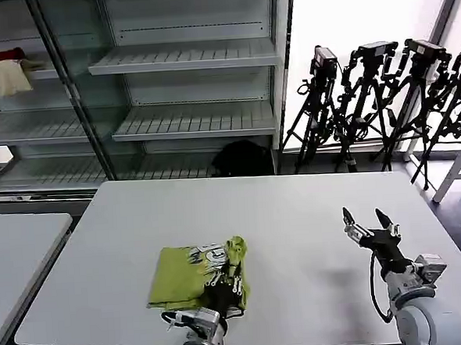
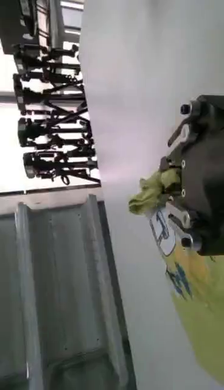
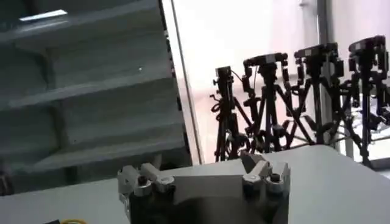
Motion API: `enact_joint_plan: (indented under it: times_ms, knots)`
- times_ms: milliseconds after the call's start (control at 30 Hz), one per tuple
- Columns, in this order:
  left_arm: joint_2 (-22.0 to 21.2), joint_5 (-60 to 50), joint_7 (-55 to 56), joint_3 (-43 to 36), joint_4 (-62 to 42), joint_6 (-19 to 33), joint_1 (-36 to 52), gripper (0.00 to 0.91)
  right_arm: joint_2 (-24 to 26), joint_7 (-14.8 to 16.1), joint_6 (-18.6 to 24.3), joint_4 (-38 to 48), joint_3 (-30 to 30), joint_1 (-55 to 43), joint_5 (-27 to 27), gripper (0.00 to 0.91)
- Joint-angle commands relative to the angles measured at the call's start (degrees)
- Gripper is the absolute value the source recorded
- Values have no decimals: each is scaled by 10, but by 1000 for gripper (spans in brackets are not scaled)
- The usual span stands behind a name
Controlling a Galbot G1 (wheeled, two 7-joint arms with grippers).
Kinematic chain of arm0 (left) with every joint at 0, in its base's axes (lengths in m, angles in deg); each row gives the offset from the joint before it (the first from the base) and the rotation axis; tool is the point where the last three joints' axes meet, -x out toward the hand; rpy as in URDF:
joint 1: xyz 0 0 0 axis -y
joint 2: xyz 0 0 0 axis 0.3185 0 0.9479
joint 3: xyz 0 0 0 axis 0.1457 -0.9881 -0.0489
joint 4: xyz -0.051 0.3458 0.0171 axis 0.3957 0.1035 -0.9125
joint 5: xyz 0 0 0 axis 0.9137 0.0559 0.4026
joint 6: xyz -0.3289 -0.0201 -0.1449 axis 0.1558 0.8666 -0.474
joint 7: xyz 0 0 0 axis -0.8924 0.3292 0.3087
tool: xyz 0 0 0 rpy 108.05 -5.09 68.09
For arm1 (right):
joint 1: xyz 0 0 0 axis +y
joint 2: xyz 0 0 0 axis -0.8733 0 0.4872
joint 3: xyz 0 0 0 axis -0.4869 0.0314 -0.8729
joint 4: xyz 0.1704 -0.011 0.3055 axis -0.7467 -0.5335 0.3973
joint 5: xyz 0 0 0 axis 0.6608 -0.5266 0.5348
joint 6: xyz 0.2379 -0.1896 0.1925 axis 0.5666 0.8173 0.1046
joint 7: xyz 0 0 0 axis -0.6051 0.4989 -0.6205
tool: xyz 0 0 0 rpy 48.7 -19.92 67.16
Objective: Fold and organize the clothes.
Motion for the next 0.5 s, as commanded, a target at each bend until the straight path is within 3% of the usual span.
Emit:
enact_joint_plan:
  times_ms: [33,333,400,500]
  knots:
    - [-42,15,36,-34,-29,2,1,907,-1,-1,-1,-3,1,2,-3,907]
    - [-68,43,53,-55,-52,38,-2,907,-2,-5,-2,-3,5,4,-8,907]
    - [-63,67,50,-53,-36,59,-5,907,-3,-5,-2,-2,9,2,-12,907]
    - [-39,119,39,-18,48,46,-11,907,-4,-7,-4,-3,12,0,-13,907]
